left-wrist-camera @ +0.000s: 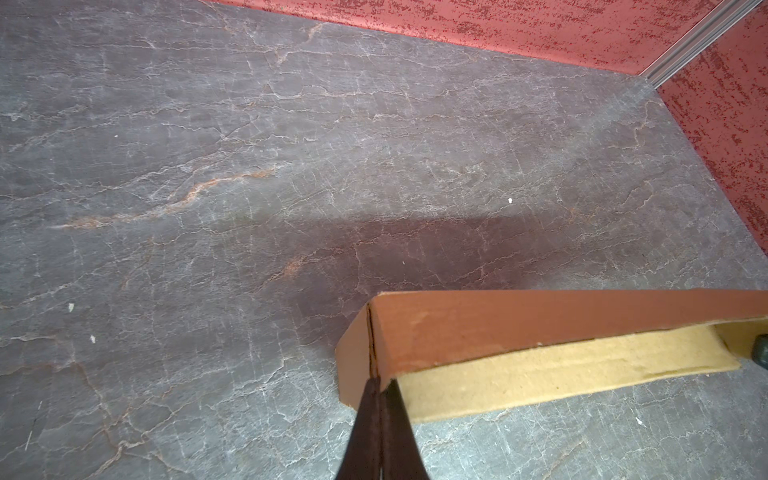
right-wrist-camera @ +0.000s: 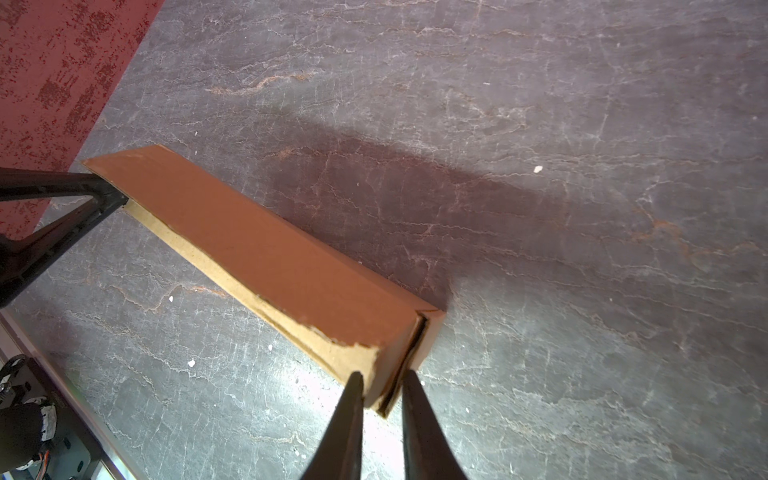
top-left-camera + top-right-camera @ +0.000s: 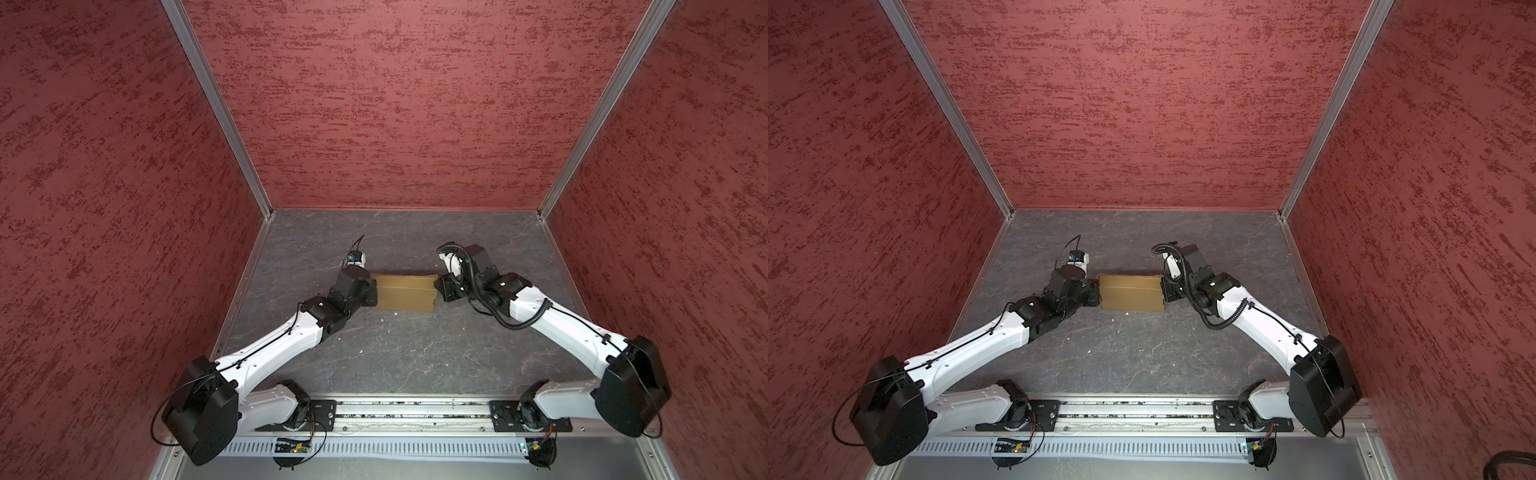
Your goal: Fold the paper box
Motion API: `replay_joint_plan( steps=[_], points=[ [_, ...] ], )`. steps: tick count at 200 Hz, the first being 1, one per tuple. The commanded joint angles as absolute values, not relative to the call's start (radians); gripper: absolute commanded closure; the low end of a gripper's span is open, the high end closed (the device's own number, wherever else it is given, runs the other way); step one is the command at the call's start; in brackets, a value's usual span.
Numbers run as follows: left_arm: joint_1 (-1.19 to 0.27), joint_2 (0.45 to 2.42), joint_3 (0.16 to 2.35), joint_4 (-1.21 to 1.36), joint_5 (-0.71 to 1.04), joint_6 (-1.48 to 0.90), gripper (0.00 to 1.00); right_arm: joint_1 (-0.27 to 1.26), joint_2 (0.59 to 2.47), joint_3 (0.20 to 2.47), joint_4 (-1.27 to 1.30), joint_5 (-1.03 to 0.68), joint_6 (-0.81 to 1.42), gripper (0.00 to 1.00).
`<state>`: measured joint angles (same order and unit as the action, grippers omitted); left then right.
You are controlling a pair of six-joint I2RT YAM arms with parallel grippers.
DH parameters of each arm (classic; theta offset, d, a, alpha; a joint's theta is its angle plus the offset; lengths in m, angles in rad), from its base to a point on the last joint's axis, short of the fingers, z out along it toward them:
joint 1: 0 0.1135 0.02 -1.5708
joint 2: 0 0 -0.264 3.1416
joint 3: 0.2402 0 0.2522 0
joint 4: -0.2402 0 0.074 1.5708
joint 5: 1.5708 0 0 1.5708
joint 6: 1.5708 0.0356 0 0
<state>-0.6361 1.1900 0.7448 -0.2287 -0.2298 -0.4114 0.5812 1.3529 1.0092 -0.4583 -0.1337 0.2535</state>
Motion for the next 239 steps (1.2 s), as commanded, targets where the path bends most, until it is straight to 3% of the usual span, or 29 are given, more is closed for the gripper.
replay_joint_plan(
  steps=[1, 239],
  points=[
    [-0.646, 1.2, 0.719, -0.288, -0.217, -0.413, 1.0, 0.584, 1.325, 1.015, -0.468, -0.106, 0.253, 0.81],
    [-0.652, 1.209, 0.721, -0.288, -0.22, -0.414, 1.0, 0.584, 1.309, 0.994, -0.469, -0.101, 0.25, 0.82]
  ],
)
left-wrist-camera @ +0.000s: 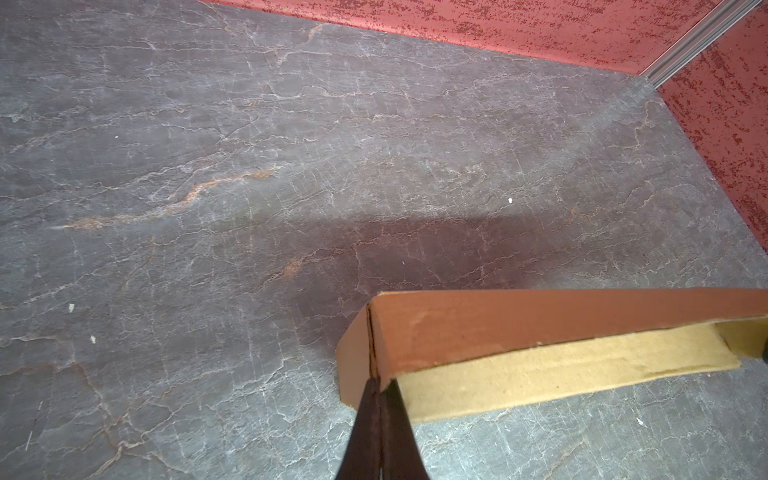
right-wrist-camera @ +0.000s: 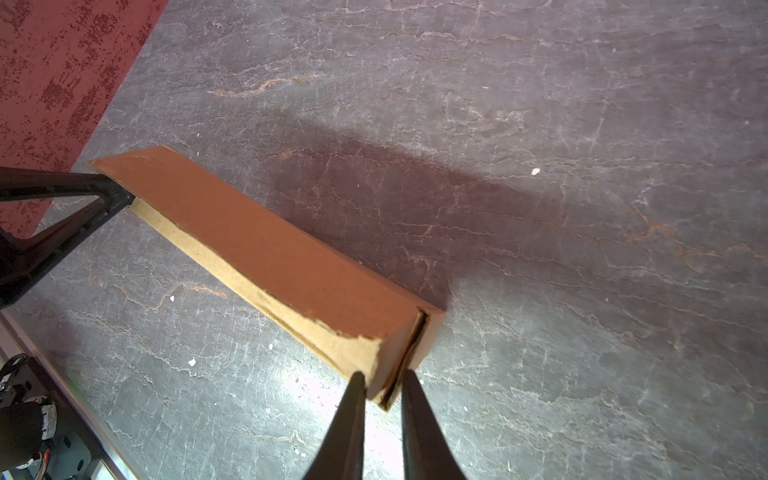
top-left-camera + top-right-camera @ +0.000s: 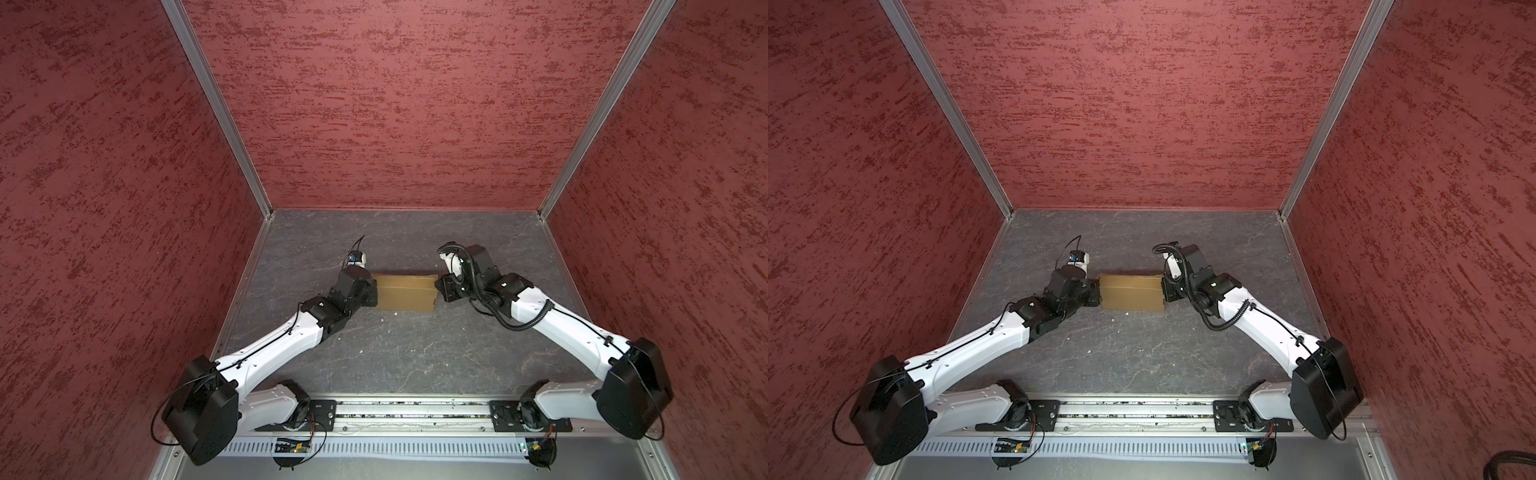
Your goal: Fold the paper box
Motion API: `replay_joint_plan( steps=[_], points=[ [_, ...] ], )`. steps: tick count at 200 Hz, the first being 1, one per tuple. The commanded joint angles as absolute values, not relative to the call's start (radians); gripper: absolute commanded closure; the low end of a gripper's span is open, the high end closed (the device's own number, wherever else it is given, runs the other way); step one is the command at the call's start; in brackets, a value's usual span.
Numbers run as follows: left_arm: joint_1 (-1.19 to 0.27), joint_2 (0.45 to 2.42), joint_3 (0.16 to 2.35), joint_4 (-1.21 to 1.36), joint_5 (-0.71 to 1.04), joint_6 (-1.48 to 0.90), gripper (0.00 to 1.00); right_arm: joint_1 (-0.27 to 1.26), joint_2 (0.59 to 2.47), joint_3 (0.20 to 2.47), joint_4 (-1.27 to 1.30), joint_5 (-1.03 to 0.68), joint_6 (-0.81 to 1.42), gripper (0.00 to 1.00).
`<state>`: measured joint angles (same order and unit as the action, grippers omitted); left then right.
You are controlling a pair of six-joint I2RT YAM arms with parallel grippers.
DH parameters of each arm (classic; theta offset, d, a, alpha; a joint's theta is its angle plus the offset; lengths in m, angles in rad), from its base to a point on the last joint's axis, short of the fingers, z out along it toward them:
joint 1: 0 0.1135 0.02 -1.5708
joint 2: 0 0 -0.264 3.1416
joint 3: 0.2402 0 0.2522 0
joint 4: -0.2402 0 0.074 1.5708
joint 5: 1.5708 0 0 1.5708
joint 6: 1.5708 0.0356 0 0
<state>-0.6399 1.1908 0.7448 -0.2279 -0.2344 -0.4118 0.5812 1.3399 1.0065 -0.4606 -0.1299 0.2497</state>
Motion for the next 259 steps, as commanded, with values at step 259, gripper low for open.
replay_joint_plan(
  steps=[259],
  points=[
    [-0.657, 1.203, 0.724, -0.296, -0.226, -0.411, 1.0, 0.582, 1.362, 1.016, -0.434, -0.123, 0.244, 0.83]
  ],
)
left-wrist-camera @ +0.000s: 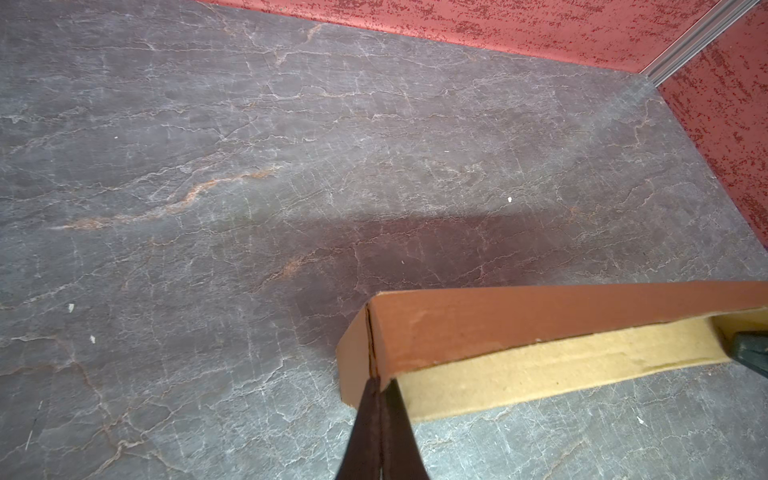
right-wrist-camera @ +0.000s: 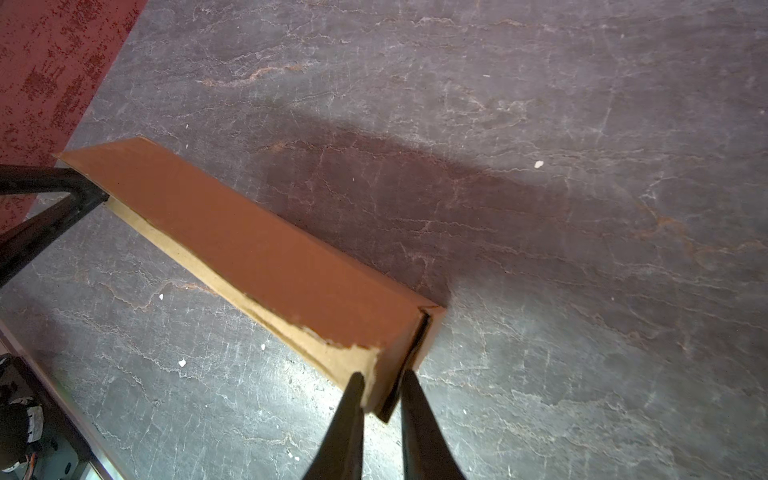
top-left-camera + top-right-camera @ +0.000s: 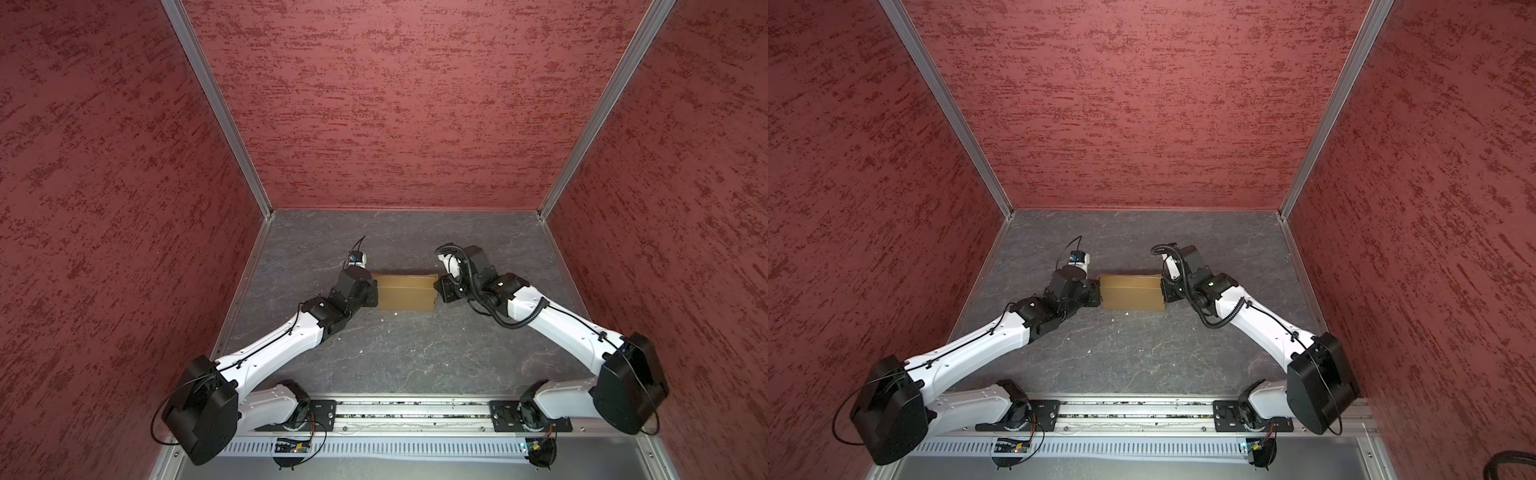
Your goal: Fold the paper box
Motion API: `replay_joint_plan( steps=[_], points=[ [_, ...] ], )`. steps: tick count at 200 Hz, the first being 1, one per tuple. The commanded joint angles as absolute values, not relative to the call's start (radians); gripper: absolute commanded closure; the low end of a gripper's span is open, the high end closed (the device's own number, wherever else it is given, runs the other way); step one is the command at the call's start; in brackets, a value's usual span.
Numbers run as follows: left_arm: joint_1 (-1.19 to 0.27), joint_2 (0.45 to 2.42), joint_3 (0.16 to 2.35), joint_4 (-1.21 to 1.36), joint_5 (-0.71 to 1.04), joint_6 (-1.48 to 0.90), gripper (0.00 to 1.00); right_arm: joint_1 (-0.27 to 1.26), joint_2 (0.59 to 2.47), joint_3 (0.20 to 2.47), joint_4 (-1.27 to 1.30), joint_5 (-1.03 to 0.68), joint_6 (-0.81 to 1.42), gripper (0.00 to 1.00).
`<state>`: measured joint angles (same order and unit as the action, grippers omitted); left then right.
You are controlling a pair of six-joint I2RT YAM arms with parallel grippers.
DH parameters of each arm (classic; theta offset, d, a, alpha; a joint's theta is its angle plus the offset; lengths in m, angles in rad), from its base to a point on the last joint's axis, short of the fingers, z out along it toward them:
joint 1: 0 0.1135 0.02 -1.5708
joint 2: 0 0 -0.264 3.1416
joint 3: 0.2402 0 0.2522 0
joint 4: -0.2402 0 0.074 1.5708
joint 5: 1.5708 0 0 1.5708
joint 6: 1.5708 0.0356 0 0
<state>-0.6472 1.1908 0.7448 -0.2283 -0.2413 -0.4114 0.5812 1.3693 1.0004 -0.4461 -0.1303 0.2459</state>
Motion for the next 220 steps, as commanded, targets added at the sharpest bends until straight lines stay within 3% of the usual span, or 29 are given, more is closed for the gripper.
replay_joint_plan(
  steps=[1, 220],
  points=[
    [-0.657, 1.203, 0.723, -0.296, -0.226, -0.411, 1.0, 0.582, 1.362, 1.016, -0.434, -0.123, 0.244, 0.83],
    [-0.666, 1.213, 0.728, -0.3, -0.234, -0.41, 1.0, 0.559, 1.33, 0.974, -0.428, -0.121, 0.254, 0.84]
  ],
)
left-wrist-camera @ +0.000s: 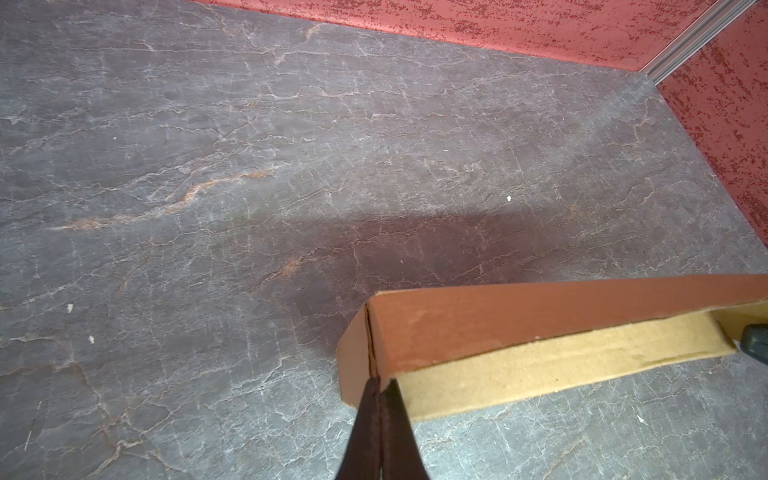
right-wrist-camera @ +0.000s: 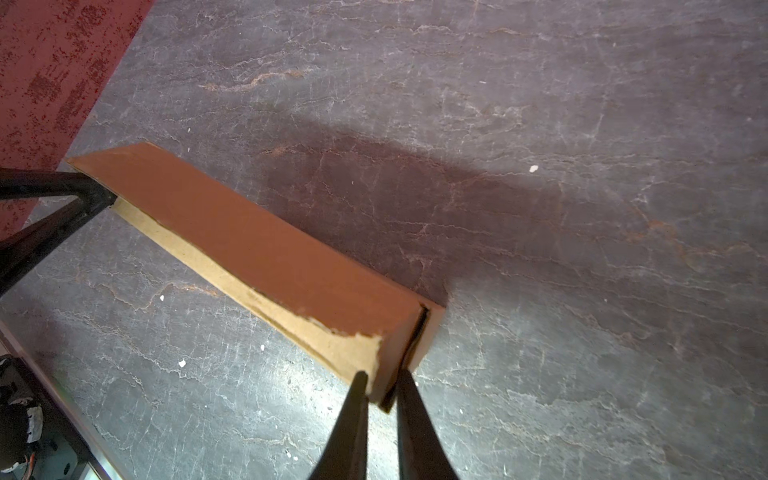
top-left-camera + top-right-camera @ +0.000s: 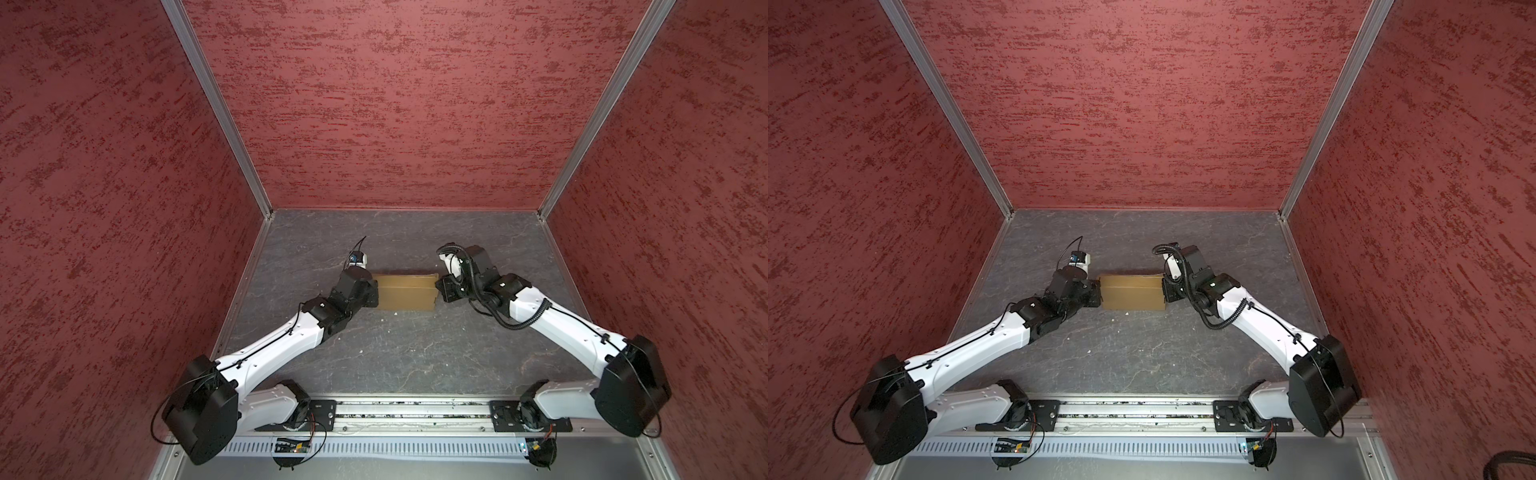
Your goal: Fold the paper box
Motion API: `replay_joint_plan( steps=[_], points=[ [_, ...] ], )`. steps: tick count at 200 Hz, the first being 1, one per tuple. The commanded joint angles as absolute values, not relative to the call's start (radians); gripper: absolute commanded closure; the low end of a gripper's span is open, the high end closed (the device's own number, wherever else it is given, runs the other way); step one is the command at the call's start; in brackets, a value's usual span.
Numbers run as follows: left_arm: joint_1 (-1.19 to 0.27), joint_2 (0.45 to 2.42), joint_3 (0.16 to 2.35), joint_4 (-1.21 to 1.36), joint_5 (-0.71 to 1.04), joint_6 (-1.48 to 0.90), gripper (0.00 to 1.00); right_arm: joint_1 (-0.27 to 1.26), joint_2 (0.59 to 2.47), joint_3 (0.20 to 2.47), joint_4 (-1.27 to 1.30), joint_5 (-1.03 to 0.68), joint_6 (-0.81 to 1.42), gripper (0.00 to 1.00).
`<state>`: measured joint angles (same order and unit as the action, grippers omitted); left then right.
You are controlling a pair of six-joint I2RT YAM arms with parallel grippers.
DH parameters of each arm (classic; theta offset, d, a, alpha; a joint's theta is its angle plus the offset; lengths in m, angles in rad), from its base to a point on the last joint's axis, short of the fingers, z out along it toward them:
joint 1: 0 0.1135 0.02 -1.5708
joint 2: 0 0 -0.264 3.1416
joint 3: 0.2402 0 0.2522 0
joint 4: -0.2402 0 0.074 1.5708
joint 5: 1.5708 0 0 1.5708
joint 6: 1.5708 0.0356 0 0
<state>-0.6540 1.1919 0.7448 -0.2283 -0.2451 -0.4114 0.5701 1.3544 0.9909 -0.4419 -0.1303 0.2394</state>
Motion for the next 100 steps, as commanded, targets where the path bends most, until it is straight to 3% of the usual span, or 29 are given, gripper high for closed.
replay_joint_plan(
  steps=[1, 100],
  points=[
    [-0.666, 1.213, 0.728, -0.3, -0.235, -0.41, 1.0, 0.558, 1.33, 0.975, -0.428, -0.121, 0.254, 0.84],
    [-0.668, 1.21, 0.726, -0.301, -0.238, -0.411, 1.0, 0.543, 1.299, 0.963, -0.428, -0.123, 0.268, 0.84]
  ],
)
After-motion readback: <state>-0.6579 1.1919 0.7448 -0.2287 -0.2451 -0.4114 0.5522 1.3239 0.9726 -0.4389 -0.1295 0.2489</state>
